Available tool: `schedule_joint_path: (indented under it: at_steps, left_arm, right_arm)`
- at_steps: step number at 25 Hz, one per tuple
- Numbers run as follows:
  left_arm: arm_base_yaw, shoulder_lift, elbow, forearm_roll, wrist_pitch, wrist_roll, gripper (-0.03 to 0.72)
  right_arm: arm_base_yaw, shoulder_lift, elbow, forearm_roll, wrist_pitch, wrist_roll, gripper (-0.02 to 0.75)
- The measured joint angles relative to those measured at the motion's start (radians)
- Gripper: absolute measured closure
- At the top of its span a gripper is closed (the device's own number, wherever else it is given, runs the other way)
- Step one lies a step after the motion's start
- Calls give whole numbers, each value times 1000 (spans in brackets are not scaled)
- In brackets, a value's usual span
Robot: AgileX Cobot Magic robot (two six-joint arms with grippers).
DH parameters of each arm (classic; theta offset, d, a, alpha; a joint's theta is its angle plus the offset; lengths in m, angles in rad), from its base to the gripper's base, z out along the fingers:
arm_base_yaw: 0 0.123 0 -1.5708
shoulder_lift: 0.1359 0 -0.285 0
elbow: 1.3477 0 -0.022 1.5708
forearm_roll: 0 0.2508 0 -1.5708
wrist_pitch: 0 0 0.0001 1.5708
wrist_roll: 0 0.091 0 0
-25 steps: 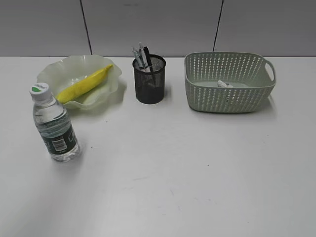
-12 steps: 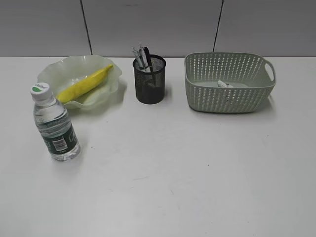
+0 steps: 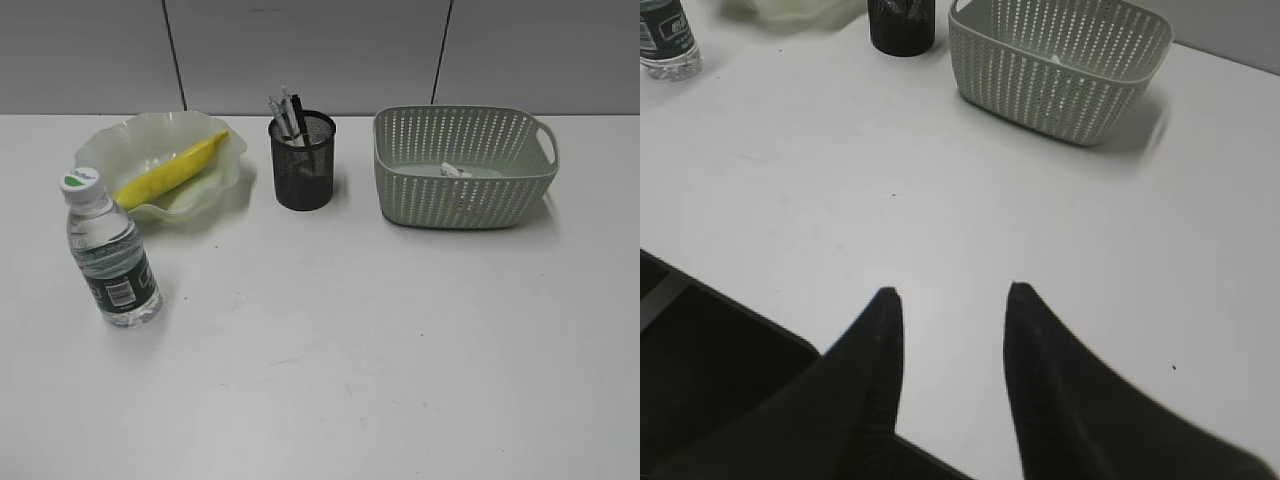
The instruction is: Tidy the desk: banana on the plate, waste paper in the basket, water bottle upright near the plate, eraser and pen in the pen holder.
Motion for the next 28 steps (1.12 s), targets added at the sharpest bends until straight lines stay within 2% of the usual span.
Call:
schedule_joint_path:
  at_steps: [9,26,28]
  left_arm:
    - [0,-2,3,-16,-16,0,377]
    - [0,-2,3,-18,-16,-2,379]
    - [16,-3,3,-18,-17,-2,379]
  right_arm:
    - [0,0,0,13,0,0,451]
    - [0,0,0,13,0,1,451]
    - [-23,0,0,15,0,1,451]
